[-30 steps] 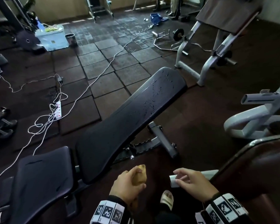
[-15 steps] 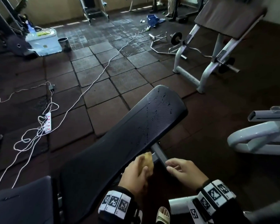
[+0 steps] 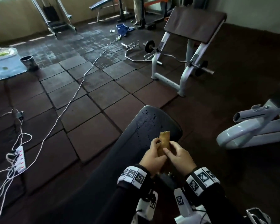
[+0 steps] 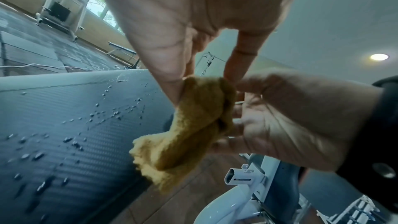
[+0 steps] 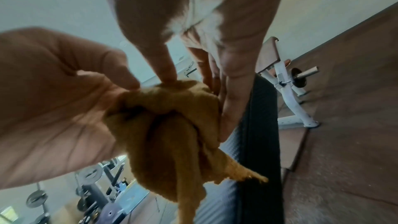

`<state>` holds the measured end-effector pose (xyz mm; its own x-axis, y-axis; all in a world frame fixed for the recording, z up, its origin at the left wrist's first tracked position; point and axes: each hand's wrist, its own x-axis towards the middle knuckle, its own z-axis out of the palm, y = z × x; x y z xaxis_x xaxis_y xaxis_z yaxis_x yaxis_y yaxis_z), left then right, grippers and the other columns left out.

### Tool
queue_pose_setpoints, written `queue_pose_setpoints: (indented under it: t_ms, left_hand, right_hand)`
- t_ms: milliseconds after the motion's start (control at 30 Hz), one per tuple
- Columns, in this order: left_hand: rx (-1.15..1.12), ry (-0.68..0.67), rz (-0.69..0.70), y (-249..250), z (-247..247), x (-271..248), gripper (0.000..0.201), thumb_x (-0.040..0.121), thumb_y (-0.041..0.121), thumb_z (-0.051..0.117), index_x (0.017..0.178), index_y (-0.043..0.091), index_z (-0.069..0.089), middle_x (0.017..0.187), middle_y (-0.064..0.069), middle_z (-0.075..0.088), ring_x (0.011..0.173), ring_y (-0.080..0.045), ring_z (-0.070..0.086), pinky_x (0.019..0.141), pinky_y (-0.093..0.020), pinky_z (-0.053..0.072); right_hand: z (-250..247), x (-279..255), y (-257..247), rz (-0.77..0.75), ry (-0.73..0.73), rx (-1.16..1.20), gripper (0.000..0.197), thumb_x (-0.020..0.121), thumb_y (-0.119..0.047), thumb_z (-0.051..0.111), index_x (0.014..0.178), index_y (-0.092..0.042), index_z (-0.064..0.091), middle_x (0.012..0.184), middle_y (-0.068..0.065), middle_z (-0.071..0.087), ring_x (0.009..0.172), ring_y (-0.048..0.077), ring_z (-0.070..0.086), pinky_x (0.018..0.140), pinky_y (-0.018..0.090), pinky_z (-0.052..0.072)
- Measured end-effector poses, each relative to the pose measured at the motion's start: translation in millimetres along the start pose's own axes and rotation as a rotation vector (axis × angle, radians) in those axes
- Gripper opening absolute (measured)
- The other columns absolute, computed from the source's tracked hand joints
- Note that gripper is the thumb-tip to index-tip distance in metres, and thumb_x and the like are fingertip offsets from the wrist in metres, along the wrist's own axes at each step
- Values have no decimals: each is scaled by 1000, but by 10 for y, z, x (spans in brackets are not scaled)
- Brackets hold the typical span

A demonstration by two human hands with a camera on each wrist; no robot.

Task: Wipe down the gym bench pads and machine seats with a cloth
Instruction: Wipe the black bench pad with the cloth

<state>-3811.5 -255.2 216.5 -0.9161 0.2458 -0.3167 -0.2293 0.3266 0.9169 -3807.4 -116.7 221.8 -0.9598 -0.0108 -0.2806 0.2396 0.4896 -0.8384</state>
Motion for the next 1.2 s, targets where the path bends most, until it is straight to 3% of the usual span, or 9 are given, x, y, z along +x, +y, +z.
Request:
queue_pose_setpoints:
  t_ms: [133, 267, 367, 533, 633, 700, 800, 1033, 1200]
  left_hand:
    - [-91, -36, 0, 13, -230, 282, 67, 77, 18, 51, 141, 21, 30, 137, 5, 48, 115, -16, 57, 98, -33, 47]
    - [406, 48, 23, -216, -544, 482, 56, 92, 14, 48, 145, 22, 33, 152, -1, 33, 133, -19, 39, 110, -26, 29]
    - [681, -40, -112, -478, -702, 578, 66, 93, 25, 50, 149, 35, 17, 160, 4, 2, 143, -34, 14, 116, -39, 21]
    - [706, -105, -148, -726, -773, 572, 85, 91, 21, 59, 146, 49, 1, 158, 13, -15, 145, -38, -6, 113, -42, 26]
    - [676, -108, -121, -801, -766, 533, 95, 87, 18, 64, 145, 51, -3, 156, 16, -19, 144, -37, -12, 111, -41, 29]
    - [666, -102, -104, -837, -777, 511, 98, 85, 17, 67, 144, 52, -4, 155, 17, -20, 144, -35, -14, 109, -42, 31]
    - [674, -95, -75, -890, -808, 467, 101, 83, 18, 70, 144, 51, -3, 156, 17, -19, 145, -31, -13, 108, -38, 33]
    - [685, -79, -100, -1047, -892, 358, 102, 81, 18, 72, 145, 50, -1, 156, 16, -18, 146, -26, -12, 110, -40, 32]
    - [660, -50, -181, -1220, -911, 263, 102, 81, 21, 72, 145, 49, -2, 157, 12, -18, 145, -33, -12, 114, -40, 22]
  right_hand:
    - [-4, 221, -161, 46, 105, -65, 40, 90, -19, 57, 129, -14, 50, 118, 7, 63, 105, 15, 58, 85, 21, 42]
    - [-15, 346, -235, -16, 321, -172, 45, 89, -14, 56, 133, -7, 48, 125, 13, 58, 116, 24, 54, 100, 28, 39]
    - [-18, 410, -225, -174, 484, -298, 45, 87, -3, 56, 131, 1, 49, 126, 17, 55, 116, 30, 52, 100, 29, 36]
    - [56, 473, -96, -283, 435, -714, 52, 78, -3, 62, 129, -1, 52, 126, 20, 56, 109, 39, 52, 94, 45, 43]
    - [184, 513, 109, -168, 230, -879, 66, 94, -27, 42, 149, -10, 10, 158, 8, 7, 145, 24, 5, 116, 43, 12]
    - [221, 548, 220, -137, 189, -858, 70, 98, -39, 30, 146, -16, -15, 155, 0, -21, 141, 15, -20, 116, 41, -3]
    - [198, 608, 309, -164, 194, -877, 70, 97, -50, 23, 139, -26, -27, 149, -6, -32, 136, 11, -28, 115, 39, -9]
    - [212, 814, 183, -247, 193, -979, 55, 98, -42, 32, 147, -40, 7, 157, -7, -2, 146, 18, -1, 113, 47, -11]
    - [520, 596, 153, -489, 142, -1100, 57, 68, -34, 78, 122, -32, 61, 134, 1, 55, 122, 24, 54, 106, 53, 25]
